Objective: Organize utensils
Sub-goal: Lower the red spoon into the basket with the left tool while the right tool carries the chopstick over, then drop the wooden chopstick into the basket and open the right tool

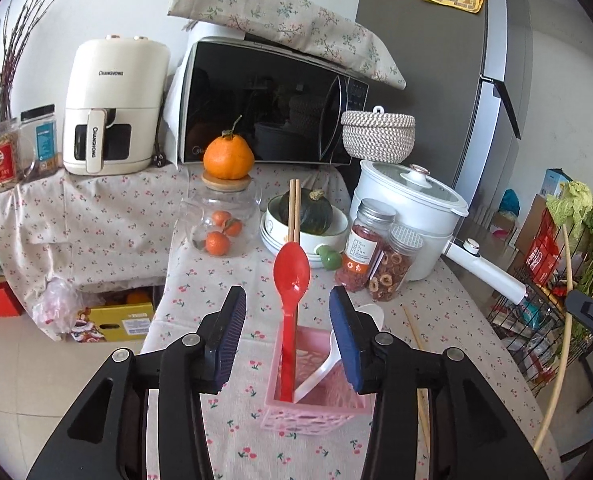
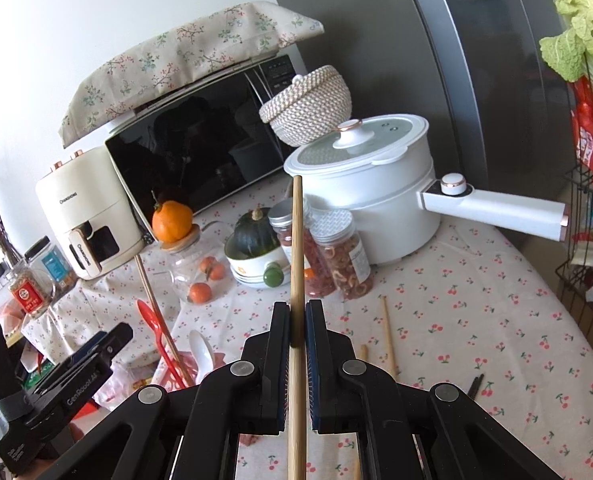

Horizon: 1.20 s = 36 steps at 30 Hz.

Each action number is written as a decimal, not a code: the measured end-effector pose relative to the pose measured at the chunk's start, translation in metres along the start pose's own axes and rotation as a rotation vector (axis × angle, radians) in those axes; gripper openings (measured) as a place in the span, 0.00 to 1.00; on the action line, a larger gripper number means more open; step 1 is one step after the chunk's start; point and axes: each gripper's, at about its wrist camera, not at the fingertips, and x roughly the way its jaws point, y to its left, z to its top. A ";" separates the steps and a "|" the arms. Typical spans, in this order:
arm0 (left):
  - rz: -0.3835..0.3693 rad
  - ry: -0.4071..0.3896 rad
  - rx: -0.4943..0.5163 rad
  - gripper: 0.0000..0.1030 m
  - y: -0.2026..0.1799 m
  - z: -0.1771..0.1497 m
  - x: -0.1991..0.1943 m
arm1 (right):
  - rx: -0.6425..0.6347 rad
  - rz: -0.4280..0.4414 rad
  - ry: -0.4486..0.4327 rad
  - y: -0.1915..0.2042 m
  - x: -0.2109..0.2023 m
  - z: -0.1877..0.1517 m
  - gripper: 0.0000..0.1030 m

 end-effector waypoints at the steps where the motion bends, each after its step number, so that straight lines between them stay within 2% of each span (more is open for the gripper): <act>1: 0.000 0.042 -0.008 0.49 0.002 -0.001 -0.004 | -0.004 -0.002 -0.004 0.004 0.001 0.000 0.06; 3: 0.014 0.137 -0.028 0.54 0.008 -0.005 -0.008 | -0.016 -0.004 -0.011 0.014 0.008 0.003 0.06; 6: 0.013 0.236 -0.093 0.61 0.022 -0.014 -0.011 | -0.007 0.018 -0.030 0.031 0.017 0.008 0.06; 9: -0.001 0.313 -0.139 0.63 0.032 -0.021 -0.007 | -0.029 0.037 -0.077 0.054 0.026 0.011 0.06; 12: -0.014 0.363 -0.127 0.64 0.037 -0.024 -0.002 | -0.043 0.058 -0.129 0.076 0.038 0.015 0.06; 18: 0.003 0.386 -0.147 0.64 0.062 -0.022 0.001 | -0.011 0.067 -0.222 0.098 0.065 0.024 0.06; 26: 0.025 0.371 -0.173 0.64 0.085 -0.013 0.001 | -0.062 -0.040 -0.331 0.115 0.096 0.016 0.06; 32: 0.027 0.389 -0.176 0.64 0.088 -0.014 0.008 | -0.082 -0.097 -0.350 0.117 0.110 -0.004 0.06; 36: 0.028 0.386 -0.163 0.64 0.085 -0.013 0.008 | -0.096 -0.082 -0.312 0.116 0.112 -0.018 0.09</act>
